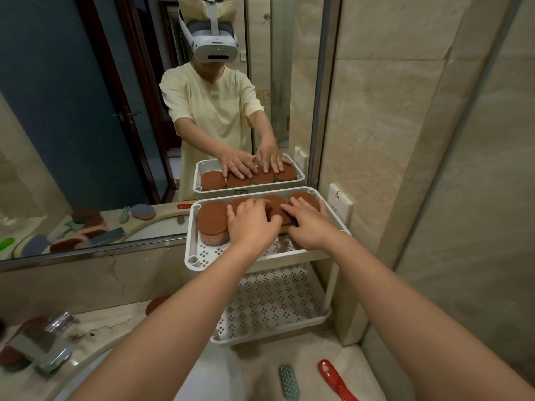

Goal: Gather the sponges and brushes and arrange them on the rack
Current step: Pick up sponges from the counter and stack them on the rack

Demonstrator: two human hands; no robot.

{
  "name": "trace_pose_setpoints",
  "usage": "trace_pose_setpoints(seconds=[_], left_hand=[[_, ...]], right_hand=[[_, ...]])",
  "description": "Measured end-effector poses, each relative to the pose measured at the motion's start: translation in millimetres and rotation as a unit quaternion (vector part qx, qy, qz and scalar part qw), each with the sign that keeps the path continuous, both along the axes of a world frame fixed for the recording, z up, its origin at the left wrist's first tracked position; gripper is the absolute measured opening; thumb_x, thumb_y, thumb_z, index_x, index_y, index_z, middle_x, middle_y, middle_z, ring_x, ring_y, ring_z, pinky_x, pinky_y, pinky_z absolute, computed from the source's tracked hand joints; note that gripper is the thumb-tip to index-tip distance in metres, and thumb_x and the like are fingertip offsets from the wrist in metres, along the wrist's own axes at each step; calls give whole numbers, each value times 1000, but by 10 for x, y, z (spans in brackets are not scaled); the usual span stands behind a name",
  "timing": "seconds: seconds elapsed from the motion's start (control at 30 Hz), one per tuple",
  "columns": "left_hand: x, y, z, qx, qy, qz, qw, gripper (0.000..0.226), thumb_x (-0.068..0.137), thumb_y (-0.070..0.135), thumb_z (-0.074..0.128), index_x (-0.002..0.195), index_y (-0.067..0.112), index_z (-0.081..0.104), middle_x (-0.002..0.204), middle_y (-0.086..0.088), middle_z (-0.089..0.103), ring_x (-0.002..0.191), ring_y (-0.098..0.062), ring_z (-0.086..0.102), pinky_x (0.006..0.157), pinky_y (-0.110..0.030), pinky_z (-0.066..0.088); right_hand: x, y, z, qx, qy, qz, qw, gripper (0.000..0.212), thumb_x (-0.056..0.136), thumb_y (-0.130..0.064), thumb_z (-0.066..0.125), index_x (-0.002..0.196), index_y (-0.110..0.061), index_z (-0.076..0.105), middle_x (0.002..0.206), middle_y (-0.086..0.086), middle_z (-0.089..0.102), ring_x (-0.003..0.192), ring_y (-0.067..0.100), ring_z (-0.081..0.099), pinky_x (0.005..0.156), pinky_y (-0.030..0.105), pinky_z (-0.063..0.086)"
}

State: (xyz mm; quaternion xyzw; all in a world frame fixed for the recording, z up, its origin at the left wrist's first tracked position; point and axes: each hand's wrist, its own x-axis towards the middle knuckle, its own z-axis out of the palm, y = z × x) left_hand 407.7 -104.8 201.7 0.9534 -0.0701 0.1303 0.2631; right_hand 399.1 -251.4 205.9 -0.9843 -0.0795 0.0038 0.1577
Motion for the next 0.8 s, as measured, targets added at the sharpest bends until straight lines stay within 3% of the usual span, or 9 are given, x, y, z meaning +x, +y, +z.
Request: trace_pose_setpoints(seconds=[0.1,0.17,0.23,0.3,0.4,0.57,0.8], left_hand=[[-34,25,69,9,-18,1,1000,44,84,38,46,126,25,54,129,2,57,127,-18,46,119,-49,3],[-86,71,122,5,-21,-8,1000,43,84,38,48,125,26,55,127,2,59,123,-17,50,119,-47,6],[-196,155,167,-31,-9,-8,999,43,83,36,49,124,29,55,127,4,59,118,-16,54,118,-44,16],[-346,259,185,-69,-14,-2,998,40,81,35,50,120,32,57,126,9,58,108,-15,57,108,-44,36],[-625,439,143,-123,-45,2,991,33,83,32,49,115,34,59,121,14,56,92,-3,56,82,-35,52],[-1171,777,-13,-227,-119,22,966,24,88,22,53,105,38,59,108,25,51,100,7,53,78,-16,44],[-1922,1454,-401,-247,-105,121,956,33,83,17,52,102,43,55,107,24,52,97,7,53,75,-18,44]], right_hand=[[-58,-13,9,64,-57,-21,996,68,85,-15,46,150,-29,32,161,-1,19,149,14,5,113,42,-19],[-124,1,21,117,-118,-50,985,64,83,-11,46,145,-28,41,155,-1,35,147,15,19,117,43,-11],[-227,41,45,192,-154,-72,966,59,83,-9,47,138,-27,48,142,-1,50,133,19,41,118,47,24],[-347,113,63,242,-175,-73,952,55,82,-9,49,134,-27,52,132,-2,56,118,18,53,100,44,46],[-571,302,68,271,-210,-48,938,49,83,-7,52,129,-25,57,129,-6,56,116,15,53,98,39,47],[-1036,750,5,342,-266,16,901,41,83,0,52,117,-21,62,113,-14,56,112,8,53,96,27,46],[-1597,1500,-352,376,-198,112,898,43,82,2,53,116,-22,62,114,-9,58,111,8,53,96,27,46]])
